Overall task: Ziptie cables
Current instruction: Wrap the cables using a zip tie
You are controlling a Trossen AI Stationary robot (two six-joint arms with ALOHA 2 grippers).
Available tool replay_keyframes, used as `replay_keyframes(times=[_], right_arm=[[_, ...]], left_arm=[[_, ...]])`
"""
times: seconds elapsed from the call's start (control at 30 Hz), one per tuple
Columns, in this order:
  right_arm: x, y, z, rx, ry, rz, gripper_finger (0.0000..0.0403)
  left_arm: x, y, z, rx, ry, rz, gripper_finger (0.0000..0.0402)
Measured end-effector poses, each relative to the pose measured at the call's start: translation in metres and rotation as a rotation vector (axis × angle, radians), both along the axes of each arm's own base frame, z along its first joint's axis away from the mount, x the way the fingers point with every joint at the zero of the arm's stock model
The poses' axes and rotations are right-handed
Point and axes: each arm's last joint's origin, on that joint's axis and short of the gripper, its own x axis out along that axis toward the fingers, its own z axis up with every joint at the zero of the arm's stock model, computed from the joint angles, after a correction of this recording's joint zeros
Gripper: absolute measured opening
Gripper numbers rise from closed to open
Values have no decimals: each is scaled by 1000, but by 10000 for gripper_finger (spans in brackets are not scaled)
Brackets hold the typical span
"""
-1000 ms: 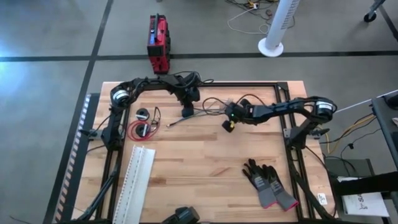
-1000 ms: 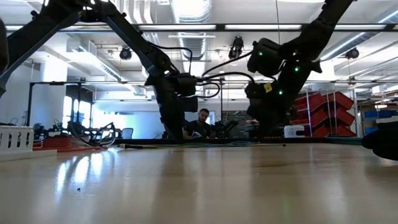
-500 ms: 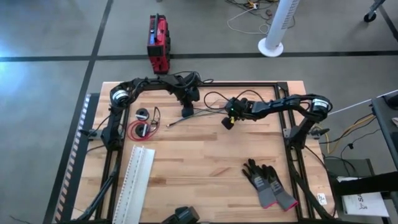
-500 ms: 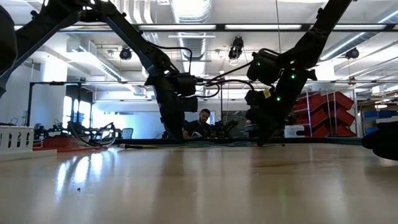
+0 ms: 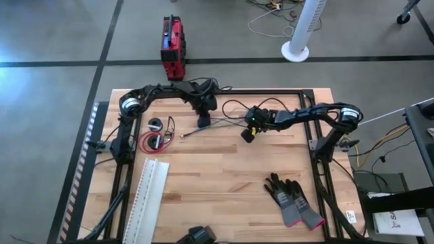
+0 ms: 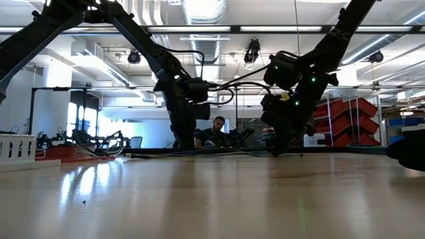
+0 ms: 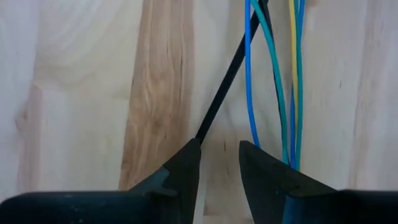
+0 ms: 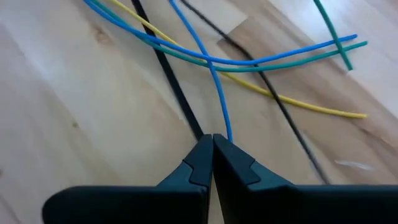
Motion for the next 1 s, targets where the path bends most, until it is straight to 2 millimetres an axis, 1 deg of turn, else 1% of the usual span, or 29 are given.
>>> replay_keyframes(times=[0.27,0.43,0.63,0.83,1.0], right_arm=[[5,16,0,14,21,60,0],[7,25,0,17,39,88,0],[13,47,0,29,35,135,0],[25,73,0,51,-59,159,0],[37,83,-3,60,-113,176,0]], left_arm=[[-3,-4,4,-15,26,17,98],[-3,-11,2,-30,38,22,98],[-8,-22,-3,-49,56,7,98],[-13,-24,-1,-45,60,10,98],[-15,-25,3,-30,73,26,98]])
